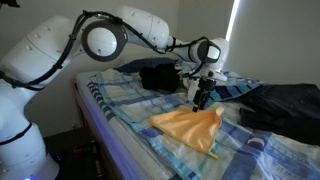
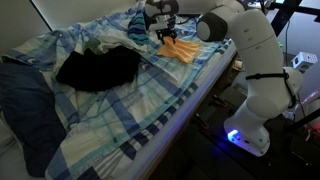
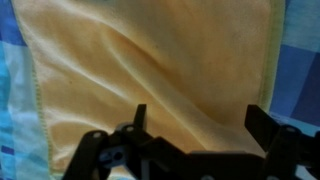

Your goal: Fold the orange towel twice

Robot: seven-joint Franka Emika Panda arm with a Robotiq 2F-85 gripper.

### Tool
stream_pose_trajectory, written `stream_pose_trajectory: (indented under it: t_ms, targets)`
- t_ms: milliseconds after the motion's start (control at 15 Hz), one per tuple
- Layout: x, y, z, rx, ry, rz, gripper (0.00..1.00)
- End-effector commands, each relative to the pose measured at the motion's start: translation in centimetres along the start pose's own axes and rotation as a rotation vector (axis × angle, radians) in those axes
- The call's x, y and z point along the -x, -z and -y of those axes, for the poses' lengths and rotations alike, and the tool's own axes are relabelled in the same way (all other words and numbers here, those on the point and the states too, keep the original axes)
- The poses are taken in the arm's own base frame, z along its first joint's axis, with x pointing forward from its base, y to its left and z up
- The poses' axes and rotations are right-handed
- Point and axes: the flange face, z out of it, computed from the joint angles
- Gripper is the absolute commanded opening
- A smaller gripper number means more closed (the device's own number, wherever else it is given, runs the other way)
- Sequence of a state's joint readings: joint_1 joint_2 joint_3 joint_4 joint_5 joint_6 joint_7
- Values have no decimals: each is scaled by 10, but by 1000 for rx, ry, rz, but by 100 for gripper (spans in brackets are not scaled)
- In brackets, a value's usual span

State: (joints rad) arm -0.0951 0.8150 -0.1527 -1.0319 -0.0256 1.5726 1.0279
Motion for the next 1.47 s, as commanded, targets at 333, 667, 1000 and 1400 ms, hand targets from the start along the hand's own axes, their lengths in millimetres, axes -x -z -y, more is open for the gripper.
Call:
stream_pose_trajectory:
  t_ms: [333,667,1000,1400]
  targets:
    - [3,-2,23,-34,11,23,100]
    - [6,-8,30,-26,22,20,100]
    - [3,1,27,-33,14,2,100]
    - [3,7,27,-36,19,-22,42]
